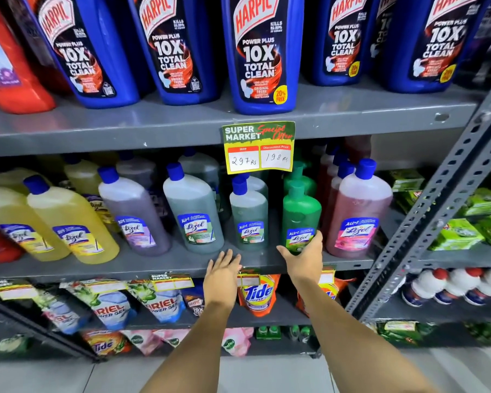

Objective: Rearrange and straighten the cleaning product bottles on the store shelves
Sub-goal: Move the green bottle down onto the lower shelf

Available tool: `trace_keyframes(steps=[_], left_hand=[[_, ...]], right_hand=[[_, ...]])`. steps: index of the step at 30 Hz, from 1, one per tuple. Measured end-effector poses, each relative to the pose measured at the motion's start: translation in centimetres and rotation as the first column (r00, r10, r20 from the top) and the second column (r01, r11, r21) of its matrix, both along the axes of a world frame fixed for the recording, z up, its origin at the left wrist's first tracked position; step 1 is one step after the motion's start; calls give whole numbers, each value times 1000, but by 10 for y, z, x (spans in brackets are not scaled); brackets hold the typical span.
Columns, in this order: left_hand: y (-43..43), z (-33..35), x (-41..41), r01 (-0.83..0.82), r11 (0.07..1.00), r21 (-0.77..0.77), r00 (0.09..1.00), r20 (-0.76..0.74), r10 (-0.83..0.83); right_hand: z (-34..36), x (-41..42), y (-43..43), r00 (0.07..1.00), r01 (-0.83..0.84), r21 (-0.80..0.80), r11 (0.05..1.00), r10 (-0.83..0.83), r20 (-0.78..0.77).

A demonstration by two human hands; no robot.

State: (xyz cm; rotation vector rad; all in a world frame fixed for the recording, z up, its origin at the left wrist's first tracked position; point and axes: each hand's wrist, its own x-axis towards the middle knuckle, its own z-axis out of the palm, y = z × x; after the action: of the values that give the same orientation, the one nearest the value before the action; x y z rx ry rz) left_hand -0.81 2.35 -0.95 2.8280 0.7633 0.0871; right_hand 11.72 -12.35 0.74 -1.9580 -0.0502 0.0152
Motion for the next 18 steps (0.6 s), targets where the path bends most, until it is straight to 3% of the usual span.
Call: trace_keyframes(steps=[9, 12, 18], left_hand=[[-1, -2, -1, -15, 1000, -3, 999, 31, 15], [-1, -2, -1, -15, 1000, -3, 999, 37, 16], [0, -2, -2, 6, 1000, 24, 999, 39, -7]], right_hand=[[-2, 6, -11, 994, -107, -40, 994, 105, -30], [-4, 5, -11, 997, -78, -71, 994, 76, -31], [-5, 4, -1, 997, 13, 13, 1000, -12, -71]])
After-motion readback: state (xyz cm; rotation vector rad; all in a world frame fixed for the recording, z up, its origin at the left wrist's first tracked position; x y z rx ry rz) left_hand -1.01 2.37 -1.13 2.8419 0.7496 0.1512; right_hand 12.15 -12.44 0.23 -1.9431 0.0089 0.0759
